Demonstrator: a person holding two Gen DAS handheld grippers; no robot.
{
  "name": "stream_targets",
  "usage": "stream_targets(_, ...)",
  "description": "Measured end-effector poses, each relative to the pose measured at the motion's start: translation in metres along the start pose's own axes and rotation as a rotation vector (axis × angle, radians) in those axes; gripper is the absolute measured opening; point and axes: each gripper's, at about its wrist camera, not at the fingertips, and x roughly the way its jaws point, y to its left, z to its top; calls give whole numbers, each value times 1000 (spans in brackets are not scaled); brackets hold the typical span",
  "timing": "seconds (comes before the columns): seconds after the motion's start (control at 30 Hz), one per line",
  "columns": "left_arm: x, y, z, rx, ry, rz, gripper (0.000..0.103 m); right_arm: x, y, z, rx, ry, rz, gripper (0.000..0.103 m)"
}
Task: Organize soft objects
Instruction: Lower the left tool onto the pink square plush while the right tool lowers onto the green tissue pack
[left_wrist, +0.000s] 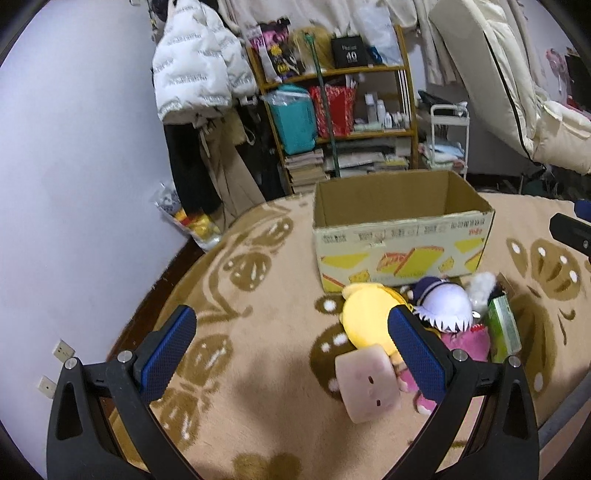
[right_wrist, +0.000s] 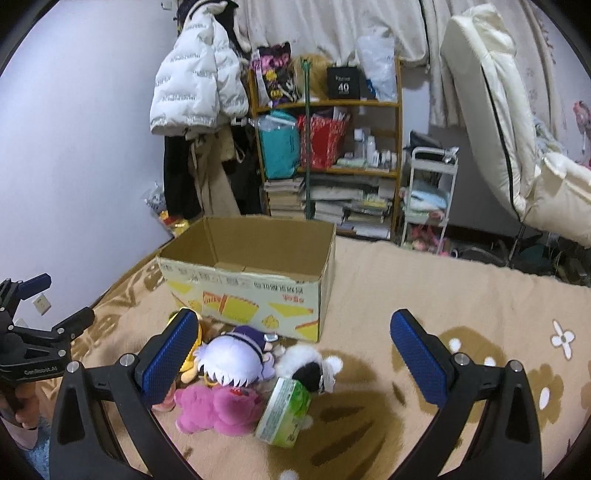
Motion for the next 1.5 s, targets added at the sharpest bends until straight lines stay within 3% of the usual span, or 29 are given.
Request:
stream_targets(0.57, 66, -25, -12, 12, 280, -155, 102, 71, -9, -26, 51, 317, -10, 103)
stream_targets(1.07, 96, -41, -29, 29, 452, -262, 102, 104, -14, -51, 62, 524, -29, 100)
stream_targets(1.27, 101, -53, -36, 60, 503, -302, 89, 113, -14, -58, 67, 577, -19, 89)
stream_targets(1.4, 106, -54, -40, 51, 537, -333, 74, 117, -15, -62, 76, 606, -7, 80)
stream_targets(1.5, 108, -53, -41, 32, 543, -343, 72, 120, -14, -63, 83, 614, 14, 72)
